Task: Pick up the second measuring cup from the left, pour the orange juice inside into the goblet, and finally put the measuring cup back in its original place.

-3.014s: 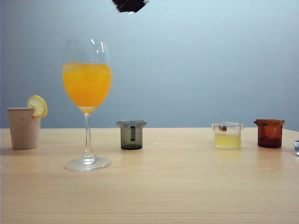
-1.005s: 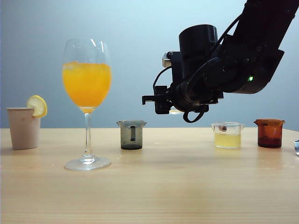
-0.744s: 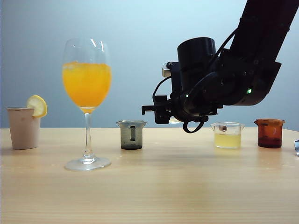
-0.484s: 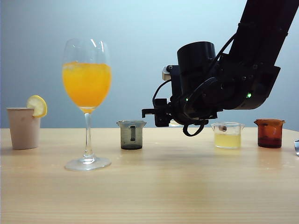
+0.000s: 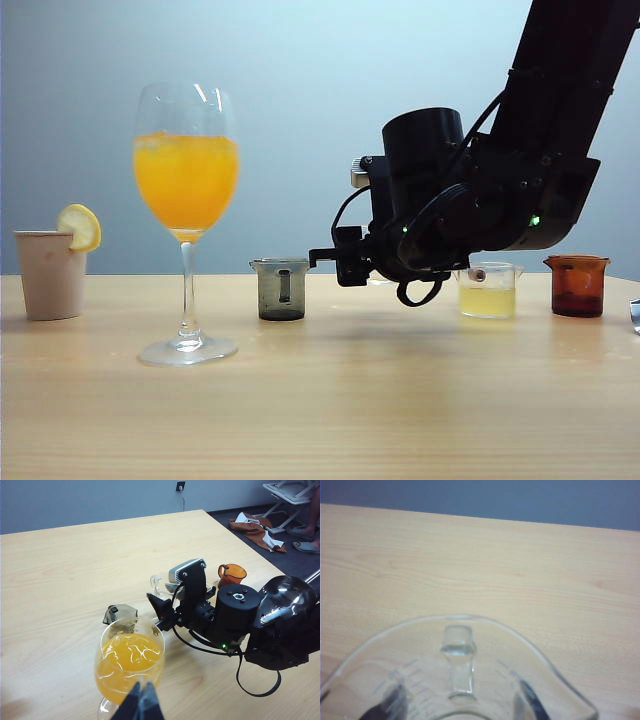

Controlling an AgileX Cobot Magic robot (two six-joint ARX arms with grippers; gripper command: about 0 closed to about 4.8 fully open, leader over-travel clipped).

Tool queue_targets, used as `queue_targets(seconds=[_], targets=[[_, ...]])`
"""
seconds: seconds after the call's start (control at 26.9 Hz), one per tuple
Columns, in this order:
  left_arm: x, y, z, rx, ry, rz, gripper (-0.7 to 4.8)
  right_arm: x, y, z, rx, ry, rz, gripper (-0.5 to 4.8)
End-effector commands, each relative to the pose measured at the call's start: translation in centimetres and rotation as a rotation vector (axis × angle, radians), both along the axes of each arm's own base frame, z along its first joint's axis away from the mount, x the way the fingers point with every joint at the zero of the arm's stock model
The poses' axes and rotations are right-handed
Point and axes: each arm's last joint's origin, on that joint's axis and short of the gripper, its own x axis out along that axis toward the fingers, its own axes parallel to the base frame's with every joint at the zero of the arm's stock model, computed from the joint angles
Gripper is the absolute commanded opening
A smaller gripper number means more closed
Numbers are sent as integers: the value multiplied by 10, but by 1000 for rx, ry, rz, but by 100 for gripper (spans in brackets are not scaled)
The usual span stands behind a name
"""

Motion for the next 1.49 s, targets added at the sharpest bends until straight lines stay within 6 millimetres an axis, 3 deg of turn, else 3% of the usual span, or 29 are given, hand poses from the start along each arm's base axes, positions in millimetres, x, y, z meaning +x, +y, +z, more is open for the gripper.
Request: queue_targets(seconds=[0.04,0.78,1.38,1.49], targets=[[0,0,2,-13,-12,-6,-6,2,2,1,25,-25,22,53],[0,0,2,-13,-12,-6,-6,3,3,-21,24,-9,52,53],[0,0,2,-12,-11,-6,-6,11,9,-24,17,8,72,53],[0,0,2,-12,-11,-6,-6,11,8,-27,5,28,73,82]])
